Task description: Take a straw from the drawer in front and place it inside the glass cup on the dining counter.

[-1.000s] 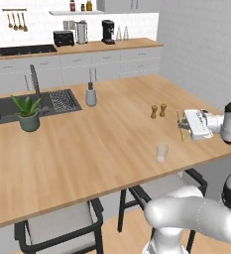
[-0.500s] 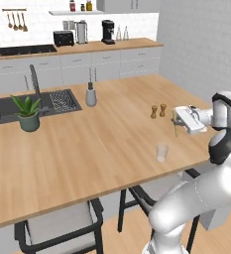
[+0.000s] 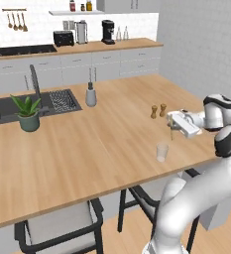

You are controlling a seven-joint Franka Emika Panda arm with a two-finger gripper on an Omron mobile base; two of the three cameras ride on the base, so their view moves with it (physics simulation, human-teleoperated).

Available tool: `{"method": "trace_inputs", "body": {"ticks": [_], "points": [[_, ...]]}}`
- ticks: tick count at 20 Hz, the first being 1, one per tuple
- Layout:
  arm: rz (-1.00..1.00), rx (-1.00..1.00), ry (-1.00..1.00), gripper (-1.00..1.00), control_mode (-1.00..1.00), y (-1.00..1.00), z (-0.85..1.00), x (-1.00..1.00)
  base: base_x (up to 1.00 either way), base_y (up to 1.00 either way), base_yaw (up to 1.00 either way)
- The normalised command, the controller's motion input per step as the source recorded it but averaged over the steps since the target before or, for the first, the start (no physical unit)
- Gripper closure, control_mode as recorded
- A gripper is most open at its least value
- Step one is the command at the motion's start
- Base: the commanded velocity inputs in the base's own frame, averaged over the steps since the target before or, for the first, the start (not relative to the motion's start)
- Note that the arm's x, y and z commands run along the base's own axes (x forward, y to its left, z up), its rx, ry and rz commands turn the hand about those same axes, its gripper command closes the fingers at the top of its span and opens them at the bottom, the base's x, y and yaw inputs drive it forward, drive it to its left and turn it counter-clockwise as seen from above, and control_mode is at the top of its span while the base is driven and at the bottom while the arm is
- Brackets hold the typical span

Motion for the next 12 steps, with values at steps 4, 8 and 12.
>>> {"method": "trace_inputs", "body": {"ticks": [4,8,12], "points": [[0.00,0.00,-0.07,1.00,-1.00,0.30,-0.26,0.00,0.00,0.00,0.00],[0.00,0.00,-0.04,1.00,-1.00,0.14,-0.06,0.00,0.00,0.00,0.00],[-0.01,0.00,0.00,1.00,-1.00,0.25,-0.14,0.00,0.00,0.00,0.00]]}}
